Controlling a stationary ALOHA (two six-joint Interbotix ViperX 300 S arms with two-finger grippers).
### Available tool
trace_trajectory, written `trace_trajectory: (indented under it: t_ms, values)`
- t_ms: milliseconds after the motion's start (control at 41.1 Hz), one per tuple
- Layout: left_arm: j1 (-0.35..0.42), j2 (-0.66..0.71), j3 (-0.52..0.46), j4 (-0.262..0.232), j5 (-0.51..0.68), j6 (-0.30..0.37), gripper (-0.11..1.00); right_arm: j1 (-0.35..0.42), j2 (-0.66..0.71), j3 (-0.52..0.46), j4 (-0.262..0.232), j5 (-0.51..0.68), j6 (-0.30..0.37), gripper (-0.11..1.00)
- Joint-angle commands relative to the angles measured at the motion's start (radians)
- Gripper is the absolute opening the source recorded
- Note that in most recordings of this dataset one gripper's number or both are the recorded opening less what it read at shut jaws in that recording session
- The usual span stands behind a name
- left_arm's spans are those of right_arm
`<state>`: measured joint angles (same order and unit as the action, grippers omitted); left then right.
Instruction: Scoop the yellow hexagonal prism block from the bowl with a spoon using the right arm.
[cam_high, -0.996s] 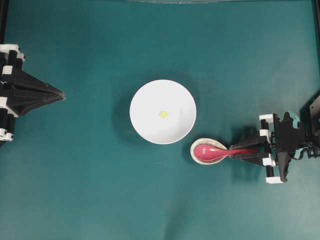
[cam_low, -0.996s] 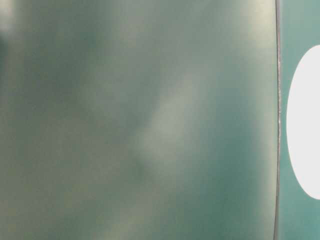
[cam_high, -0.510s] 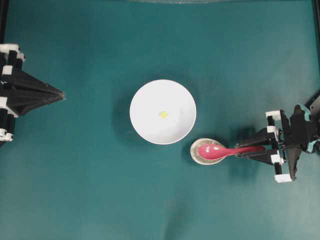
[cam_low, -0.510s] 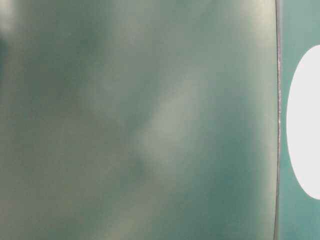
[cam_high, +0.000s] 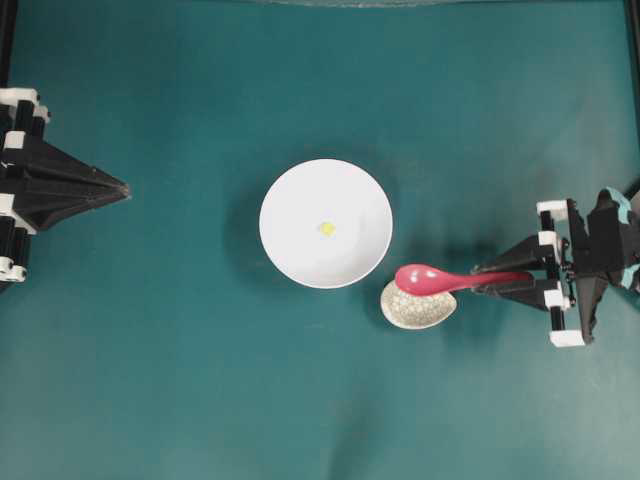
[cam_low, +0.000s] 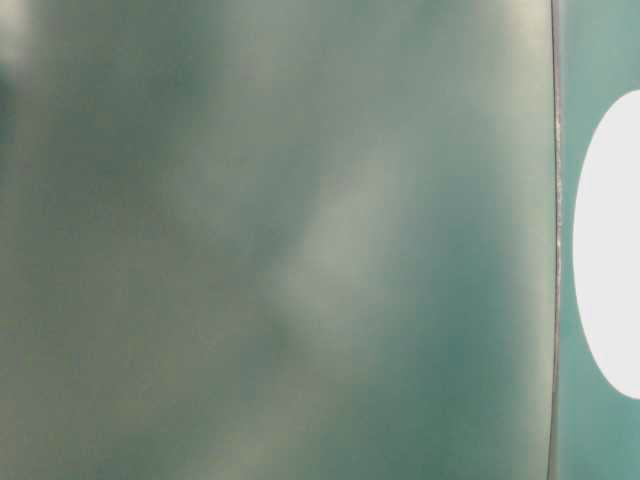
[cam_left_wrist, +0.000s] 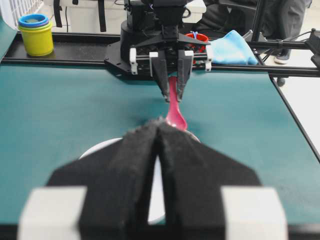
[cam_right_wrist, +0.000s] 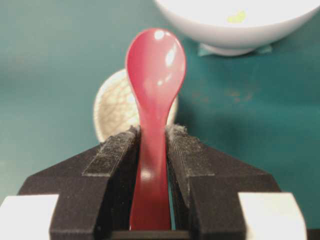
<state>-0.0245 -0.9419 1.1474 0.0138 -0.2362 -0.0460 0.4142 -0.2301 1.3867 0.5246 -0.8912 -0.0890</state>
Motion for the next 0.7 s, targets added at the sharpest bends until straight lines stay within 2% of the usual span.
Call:
trace_trajectory:
  t_ms: [0, 267, 486, 680]
  values:
    - [0.003, 0.003, -0.026, 0.0, -0.008, 0.002, 0.03, -0.04, -0.057, -0.015, 0.002, 0.044, -0.032, 0.25]
    - [0.003, 0.003, -0.025, 0.0, -0.011, 0.003, 0.03, -0.153, -0.193, -0.061, 0.002, 0.255, -0.158, 0.25]
    - [0.003, 0.003, -0.025, 0.0, -0.008, 0.015, 0.03, -0.267, -0.308, -0.147, 0.0, 0.525, -0.261, 0.25]
    - [0.003, 0.003, -0.025, 0.0, -0.011, 0.02, 0.03, -0.387, -0.341, -0.232, -0.003, 0.784, -0.298, 0.25]
